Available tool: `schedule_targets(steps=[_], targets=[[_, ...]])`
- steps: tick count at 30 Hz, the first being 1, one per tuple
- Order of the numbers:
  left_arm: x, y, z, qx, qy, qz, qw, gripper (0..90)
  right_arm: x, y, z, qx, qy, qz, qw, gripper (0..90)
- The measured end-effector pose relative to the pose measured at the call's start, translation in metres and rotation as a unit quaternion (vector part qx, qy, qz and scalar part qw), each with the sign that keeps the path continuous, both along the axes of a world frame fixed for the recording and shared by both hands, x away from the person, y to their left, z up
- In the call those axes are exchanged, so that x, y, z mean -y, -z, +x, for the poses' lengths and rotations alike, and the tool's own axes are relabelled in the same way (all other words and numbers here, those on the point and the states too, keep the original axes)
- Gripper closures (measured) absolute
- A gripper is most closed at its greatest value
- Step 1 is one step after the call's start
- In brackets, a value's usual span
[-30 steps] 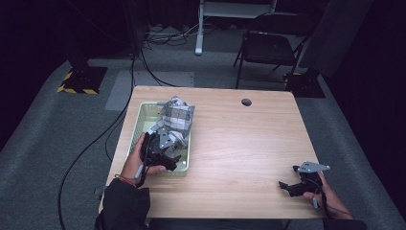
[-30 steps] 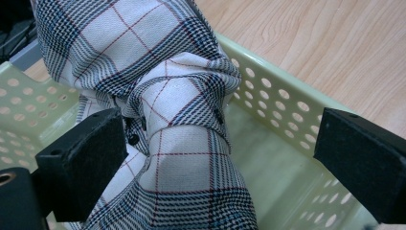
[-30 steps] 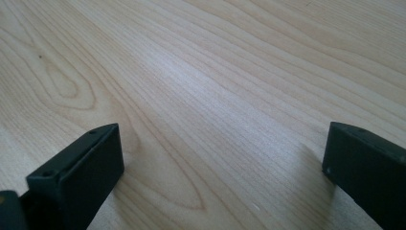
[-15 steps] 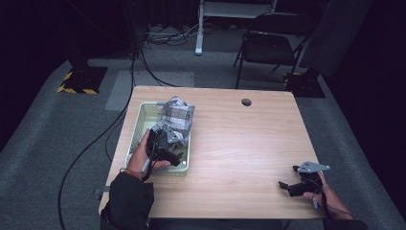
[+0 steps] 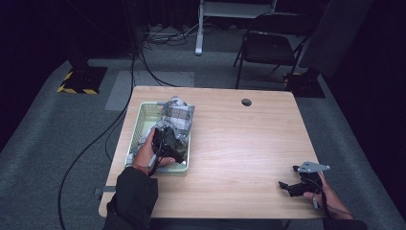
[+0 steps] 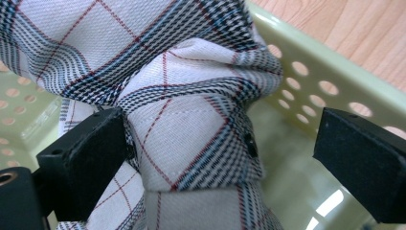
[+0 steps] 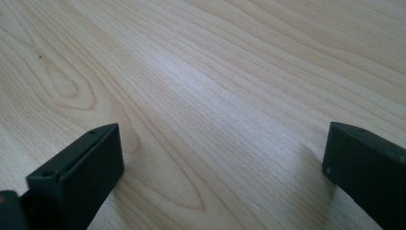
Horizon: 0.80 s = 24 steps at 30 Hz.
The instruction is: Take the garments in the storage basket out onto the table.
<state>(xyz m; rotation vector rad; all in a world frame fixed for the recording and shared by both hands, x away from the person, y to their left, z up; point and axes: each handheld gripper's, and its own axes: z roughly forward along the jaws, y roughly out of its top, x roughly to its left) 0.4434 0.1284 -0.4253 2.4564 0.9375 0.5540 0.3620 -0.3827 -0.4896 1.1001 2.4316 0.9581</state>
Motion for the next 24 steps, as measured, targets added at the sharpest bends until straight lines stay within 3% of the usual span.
schedule_targets(steps=[7, 19, 24], targets=[[0.000, 0.013, 0.012, -0.026, -0.017, 0.021, 0.9993, 4.7, 0.000, 0.000, 0.000, 0.000, 0.000, 0.000, 1.0000, 0.5], [0.008, 0.026, 0.024, -0.063, -0.018, 0.061, 0.9960, 4.8, 0.000, 0.000, 0.000, 0.000, 0.000, 0.000, 1.0000, 0.5], [0.008, 0.028, 0.026, -0.070, -0.024, 0.061, 0.9954, 6.0, 0.000, 0.000, 0.000, 0.000, 0.000, 0.000, 1.0000, 0.5]])
